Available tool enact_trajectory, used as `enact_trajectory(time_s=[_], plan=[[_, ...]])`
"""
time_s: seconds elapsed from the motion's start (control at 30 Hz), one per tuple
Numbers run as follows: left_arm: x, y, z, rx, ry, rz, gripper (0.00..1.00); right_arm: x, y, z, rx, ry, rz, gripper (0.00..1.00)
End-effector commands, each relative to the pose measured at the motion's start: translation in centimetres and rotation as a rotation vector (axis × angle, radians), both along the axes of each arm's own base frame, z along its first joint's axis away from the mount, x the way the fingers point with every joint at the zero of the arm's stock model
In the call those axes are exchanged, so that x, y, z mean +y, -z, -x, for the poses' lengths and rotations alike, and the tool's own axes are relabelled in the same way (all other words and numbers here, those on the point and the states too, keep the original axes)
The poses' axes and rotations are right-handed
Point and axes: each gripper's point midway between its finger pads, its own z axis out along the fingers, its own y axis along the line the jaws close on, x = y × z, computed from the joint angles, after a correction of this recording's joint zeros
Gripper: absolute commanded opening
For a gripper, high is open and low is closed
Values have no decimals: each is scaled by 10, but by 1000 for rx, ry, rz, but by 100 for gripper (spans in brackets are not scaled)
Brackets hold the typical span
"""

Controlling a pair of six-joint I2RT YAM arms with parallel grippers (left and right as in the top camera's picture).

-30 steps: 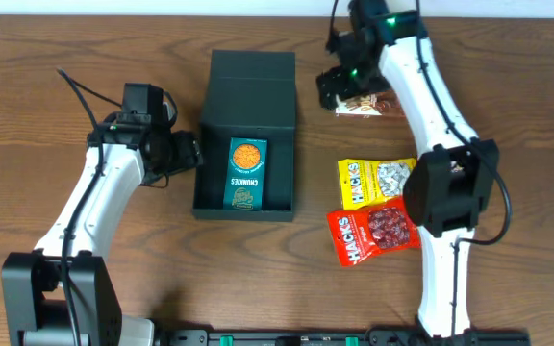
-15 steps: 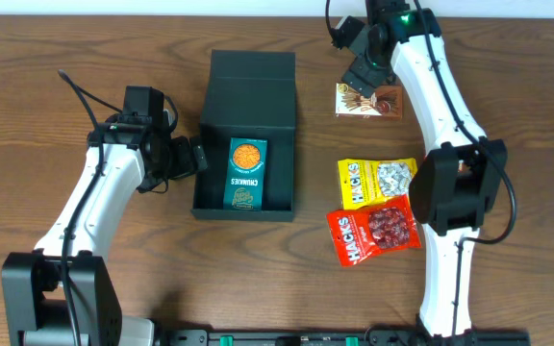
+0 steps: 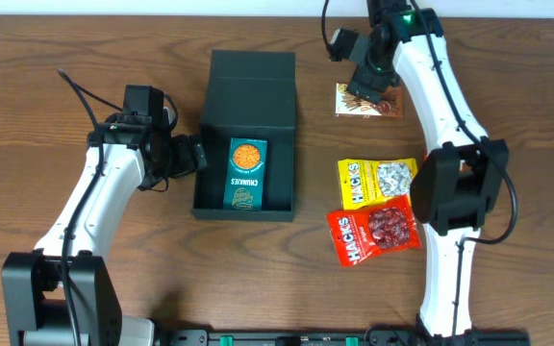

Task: Pack container
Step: 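Move the right gripper to the brown Pocky box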

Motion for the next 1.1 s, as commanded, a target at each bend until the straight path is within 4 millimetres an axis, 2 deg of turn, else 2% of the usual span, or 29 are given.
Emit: enact_trajectory(time_s=[0.0, 0.33, 0.6, 0.67, 0.8, 0.93, 1.07], plan=[[3, -9, -6, -29, -10, -5, 95, 3, -7, 1, 0, -125, -50, 99], [8, -9, -7, -29, -23, -4, 96, -11, 5, 3, 32, -233, -38, 99], [18, -9, -8, -29, -54, -4, 95, -15, 29, -1, 58, -266, -20, 99], [21, -9, -8, -28, -65, -3, 95, -14, 37, -7, 48, -258, -23, 99], [22, -9, -8, -27, -68, -3, 95, -13, 32, -27, -26, -141, -61, 99], [22, -9, -8, -27, -68, -4, 96, -15, 19, -60, -164, -45, -115, 86], [22, -9, -8, -25, -75, -2, 96, -18, 30, -77, -207, -25, -124, 88]])
